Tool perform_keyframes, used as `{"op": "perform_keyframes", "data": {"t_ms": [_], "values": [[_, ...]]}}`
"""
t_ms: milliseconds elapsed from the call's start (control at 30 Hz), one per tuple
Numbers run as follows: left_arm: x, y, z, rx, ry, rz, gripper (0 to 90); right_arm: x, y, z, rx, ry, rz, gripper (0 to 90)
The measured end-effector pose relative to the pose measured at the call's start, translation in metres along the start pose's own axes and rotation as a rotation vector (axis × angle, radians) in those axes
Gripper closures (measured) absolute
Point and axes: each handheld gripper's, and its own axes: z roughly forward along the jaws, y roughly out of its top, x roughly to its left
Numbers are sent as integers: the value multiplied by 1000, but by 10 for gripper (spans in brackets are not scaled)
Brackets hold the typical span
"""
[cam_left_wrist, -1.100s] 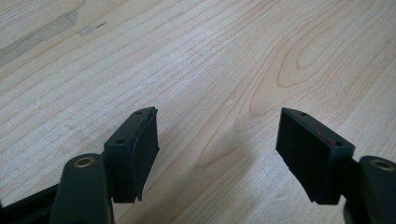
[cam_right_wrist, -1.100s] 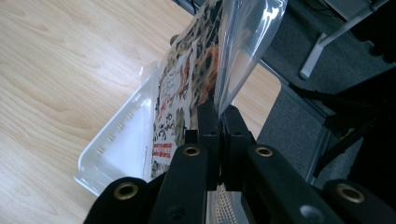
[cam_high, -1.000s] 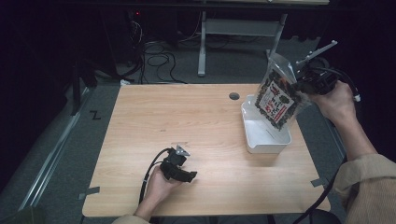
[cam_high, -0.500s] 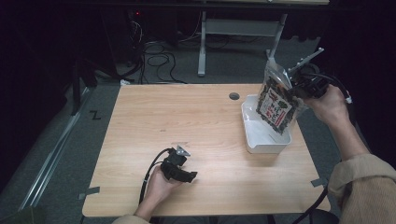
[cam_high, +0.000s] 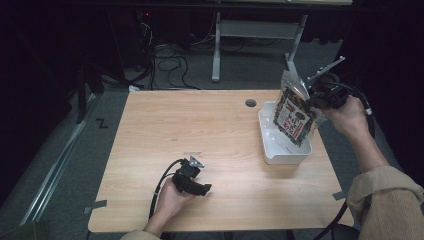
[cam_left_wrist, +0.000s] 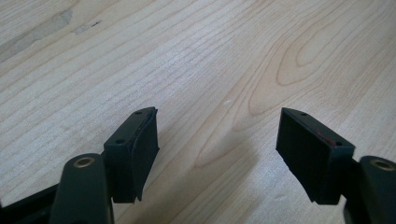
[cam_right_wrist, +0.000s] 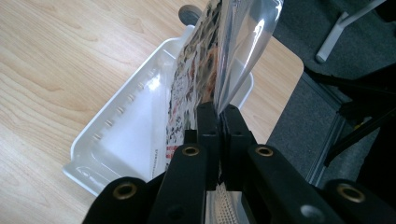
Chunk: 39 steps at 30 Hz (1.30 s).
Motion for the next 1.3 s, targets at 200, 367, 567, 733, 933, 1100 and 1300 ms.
{"op": "perform_keyframes", "data": {"t_ms": [200,367,567,733,933,1100,1300], "values": [[-1,0,-1,-6,0,-3,299,0,-1,6,10,14,19,892],[-1,0,0,-4,0,1,299,-1,-3,16,26,26,29,888],[-1,0,0,-2,1,0,299,-5,-7,23,18,38,48,879],[-1,0,1,-1,2,1,300,-8,-9,24,13,41,70,849],[-1,0,0,-1,3,2,300,-10,-10,24,8,36,87,799],[-1,0,0,-1,3,1,299,-13,-11,24,6,28,110,718],[-1,0,1,0,2,2,299,-15,-12,22,-9,22,143,612]]}}
